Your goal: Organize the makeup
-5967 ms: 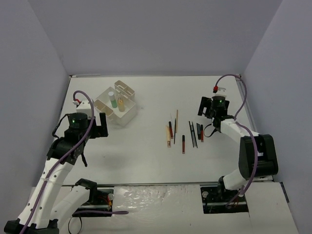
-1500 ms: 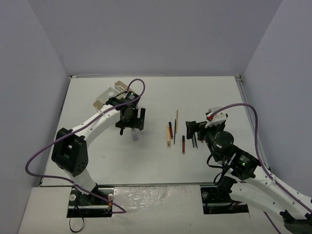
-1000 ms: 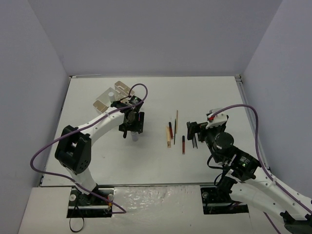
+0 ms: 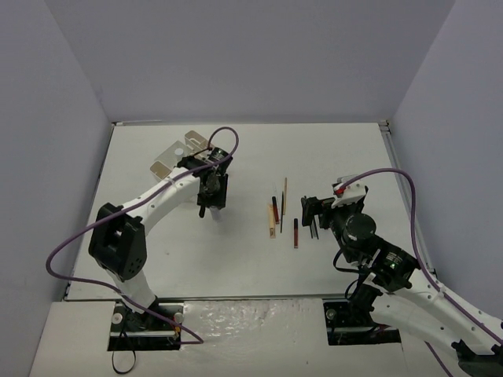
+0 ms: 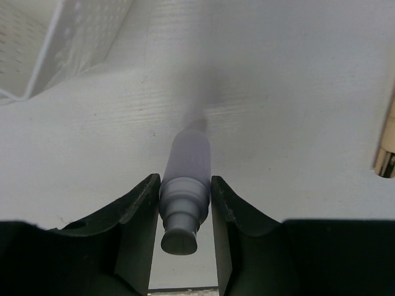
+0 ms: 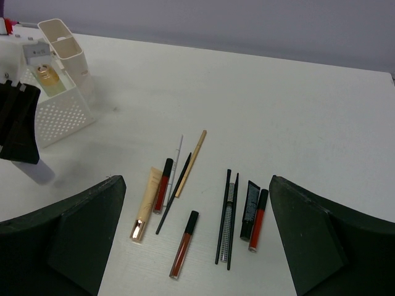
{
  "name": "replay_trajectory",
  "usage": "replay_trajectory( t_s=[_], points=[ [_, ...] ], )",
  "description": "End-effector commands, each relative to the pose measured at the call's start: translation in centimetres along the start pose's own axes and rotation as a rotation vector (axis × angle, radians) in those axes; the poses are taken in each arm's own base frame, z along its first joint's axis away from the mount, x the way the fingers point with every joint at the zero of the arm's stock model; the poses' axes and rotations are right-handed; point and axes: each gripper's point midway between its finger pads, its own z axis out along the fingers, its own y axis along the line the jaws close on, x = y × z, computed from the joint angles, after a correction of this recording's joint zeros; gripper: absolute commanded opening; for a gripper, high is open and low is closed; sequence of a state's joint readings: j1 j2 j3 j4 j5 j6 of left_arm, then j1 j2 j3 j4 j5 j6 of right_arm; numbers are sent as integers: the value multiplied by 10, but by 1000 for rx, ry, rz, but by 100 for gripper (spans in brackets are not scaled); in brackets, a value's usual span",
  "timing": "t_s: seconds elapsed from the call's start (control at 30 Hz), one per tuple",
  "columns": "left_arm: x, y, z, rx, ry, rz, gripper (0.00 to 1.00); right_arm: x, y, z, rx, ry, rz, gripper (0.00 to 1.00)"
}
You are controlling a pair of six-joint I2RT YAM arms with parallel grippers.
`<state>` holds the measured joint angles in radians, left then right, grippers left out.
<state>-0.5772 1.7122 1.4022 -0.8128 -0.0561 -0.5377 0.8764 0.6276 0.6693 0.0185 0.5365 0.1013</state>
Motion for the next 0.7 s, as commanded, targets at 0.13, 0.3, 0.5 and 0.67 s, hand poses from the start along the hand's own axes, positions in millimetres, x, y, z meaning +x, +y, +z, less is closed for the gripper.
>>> replay_trajectory(
  t_s=[0.13,0.3,0.5,0.67],
  points=[
    [-96,36,-103,-10,-254,-38,0,-19,-5,-1,25,-69,51,100],
    [-125,65,-102,-31,-247,-92,0,-20,-5,-3,22,-75,56,100],
    [-148,77,-79,-38,-200,-90,0,-20,-6,-3,23,-78,59,100],
    [-152,81,-55,-42,-164,-86,0,-21,-5,-5,21,-82,61,100]
  ],
)
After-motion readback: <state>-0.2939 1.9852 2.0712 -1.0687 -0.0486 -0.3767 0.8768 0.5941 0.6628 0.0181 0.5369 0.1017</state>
